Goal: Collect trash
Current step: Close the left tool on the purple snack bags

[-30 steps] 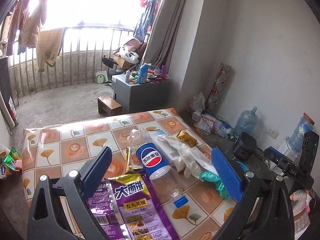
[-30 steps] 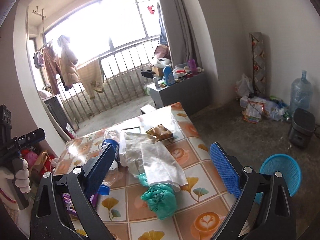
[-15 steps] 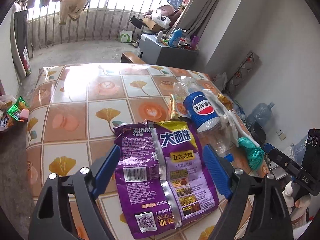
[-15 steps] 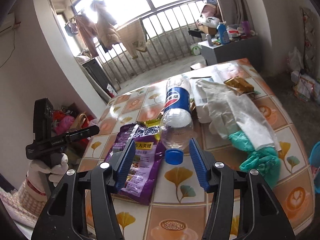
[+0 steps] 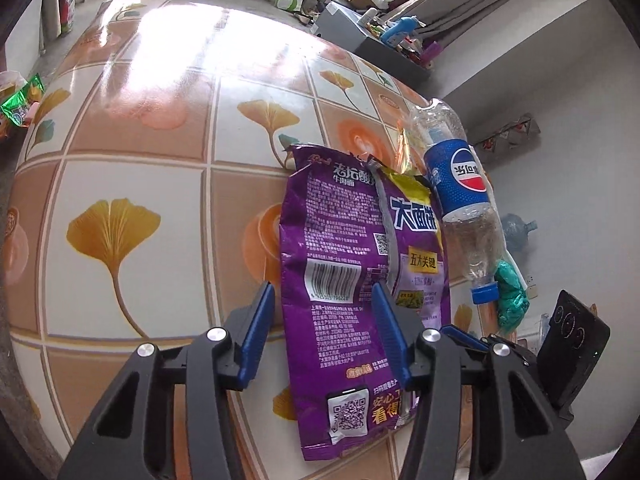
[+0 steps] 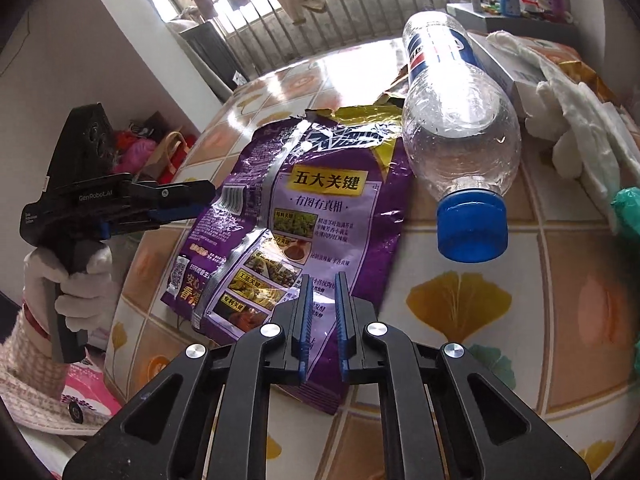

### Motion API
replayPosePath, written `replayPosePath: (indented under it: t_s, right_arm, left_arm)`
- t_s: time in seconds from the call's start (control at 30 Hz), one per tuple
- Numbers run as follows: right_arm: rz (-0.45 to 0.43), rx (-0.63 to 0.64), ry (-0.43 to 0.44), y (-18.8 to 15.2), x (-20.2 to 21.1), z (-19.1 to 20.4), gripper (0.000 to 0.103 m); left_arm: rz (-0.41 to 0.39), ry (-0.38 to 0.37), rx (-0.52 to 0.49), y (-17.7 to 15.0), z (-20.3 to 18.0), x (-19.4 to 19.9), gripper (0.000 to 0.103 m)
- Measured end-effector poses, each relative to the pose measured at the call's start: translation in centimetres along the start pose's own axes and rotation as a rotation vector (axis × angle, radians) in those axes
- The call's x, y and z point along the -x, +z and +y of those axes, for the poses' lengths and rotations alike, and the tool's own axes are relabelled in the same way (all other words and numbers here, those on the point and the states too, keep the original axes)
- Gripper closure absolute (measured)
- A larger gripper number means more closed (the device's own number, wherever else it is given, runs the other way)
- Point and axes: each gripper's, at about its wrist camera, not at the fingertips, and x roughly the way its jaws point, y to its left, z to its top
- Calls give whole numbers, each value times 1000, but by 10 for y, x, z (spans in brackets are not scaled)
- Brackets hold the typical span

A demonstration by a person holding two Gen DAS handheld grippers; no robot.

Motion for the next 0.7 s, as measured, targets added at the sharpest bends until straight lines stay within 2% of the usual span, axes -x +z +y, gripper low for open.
replayPosePath:
  t_s: [0.17, 0.23, 0.3, 0.37, 0.4, 0.47, 0.57, 0.63, 0.7]
  right_arm:
    - [-3, -11, 12, 2, 3, -6, 95]
    - [-5, -7, 13, 2, 4, -7, 96]
    - [-7, -6, 18, 3, 5, -9, 96]
    - [-9, -3, 20, 4, 7, -12, 96]
    - [-10, -3, 22, 5, 6, -12, 96]
    - [-13, -2, 27, 3, 6, -13, 96]
    - [-17, -8, 35, 1, 8, -16, 96]
    - [-20, -13, 38, -1, 8, -18, 96]
    - [-21, -29, 52, -2, 9, -22, 96]
  left_arm:
    - [-29, -163, 74, 3, 13, 7, 55]
    - [-48, -282, 117, 5, 19, 13, 56]
    - [-28, -441, 178, 7, 27, 12, 56]
    - [-14, -524, 230, 7, 30, 8, 56]
    - [-6, -524, 236, 7, 30, 5, 56]
    - [4, -460, 223, 6, 27, -1, 58]
    - [13, -369, 185, 4, 18, -8, 70]
    - [-9, -247, 103, 3, 6, -8, 77]
    - [-54, -70, -47, 0, -13, -5, 83]
